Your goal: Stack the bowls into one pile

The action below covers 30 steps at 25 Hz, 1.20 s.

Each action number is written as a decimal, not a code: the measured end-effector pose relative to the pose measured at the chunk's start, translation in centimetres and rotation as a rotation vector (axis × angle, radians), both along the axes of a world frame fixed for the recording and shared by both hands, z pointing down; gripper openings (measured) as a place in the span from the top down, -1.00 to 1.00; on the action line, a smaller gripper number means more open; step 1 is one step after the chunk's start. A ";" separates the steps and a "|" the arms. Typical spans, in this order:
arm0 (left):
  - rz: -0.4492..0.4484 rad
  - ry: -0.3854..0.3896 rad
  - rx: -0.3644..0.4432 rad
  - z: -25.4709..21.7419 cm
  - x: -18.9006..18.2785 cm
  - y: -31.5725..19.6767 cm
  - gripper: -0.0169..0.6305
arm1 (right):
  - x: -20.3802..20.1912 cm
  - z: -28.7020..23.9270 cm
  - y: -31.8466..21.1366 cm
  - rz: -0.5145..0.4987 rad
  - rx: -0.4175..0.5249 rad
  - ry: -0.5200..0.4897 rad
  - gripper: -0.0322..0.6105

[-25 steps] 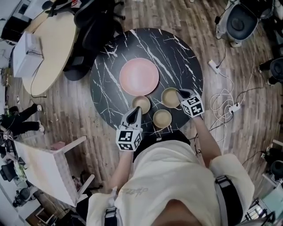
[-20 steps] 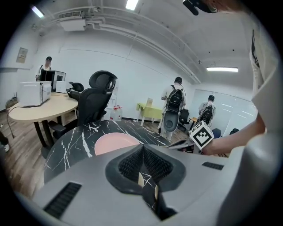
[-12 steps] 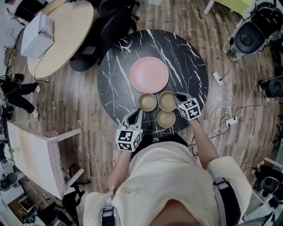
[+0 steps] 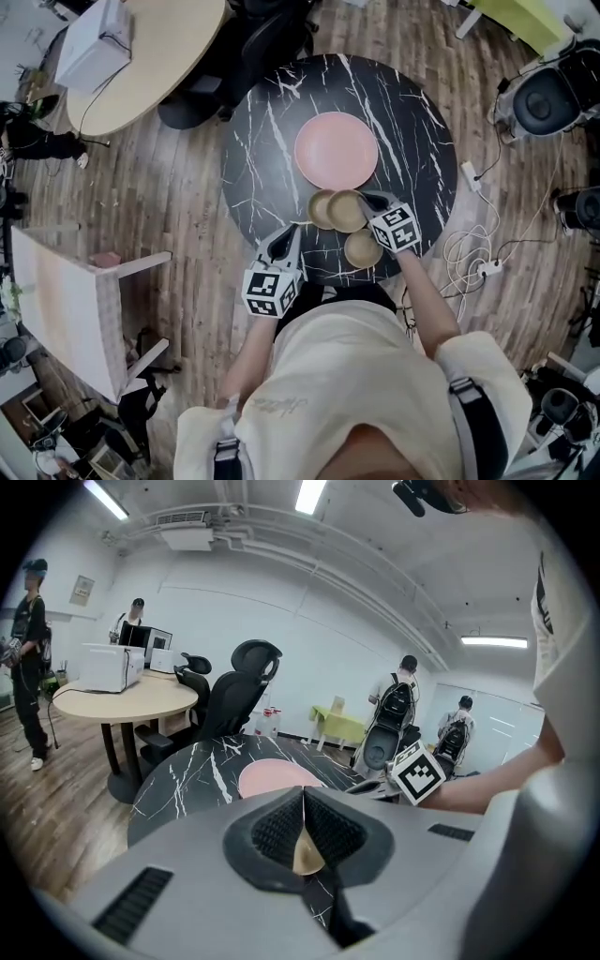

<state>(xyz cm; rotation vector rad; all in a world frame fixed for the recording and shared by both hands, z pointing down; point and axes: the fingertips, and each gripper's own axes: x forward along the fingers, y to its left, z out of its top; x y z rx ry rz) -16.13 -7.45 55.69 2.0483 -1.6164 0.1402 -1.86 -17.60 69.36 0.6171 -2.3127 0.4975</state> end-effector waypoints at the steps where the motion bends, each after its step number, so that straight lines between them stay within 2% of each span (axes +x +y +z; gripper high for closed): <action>1: -0.003 -0.005 -0.001 0.0 -0.3 0.2 0.89 | -0.4 0.1 0.1 -0.008 -0.003 0.000 0.82; 13: -0.073 -0.002 -0.048 1.5 -3.5 2.5 0.89 | -4.7 2.5 0.6 -0.083 -0.029 0.015 0.82; 25: -0.080 0.030 -0.078 2.4 -4.7 1.7 0.89 | -5.6 4.1 0.4 -0.068 -0.057 0.019 0.79; 27: -0.083 0.035 -0.079 2.5 -4.9 1.6 0.89 | -5.7 4.1 0.3 -0.072 -0.050 0.020 0.71; 30: -0.076 0.034 -0.084 2.9 -4.9 1.4 0.89 | -5.7 3.6 0.0 -0.081 -0.027 0.023 0.70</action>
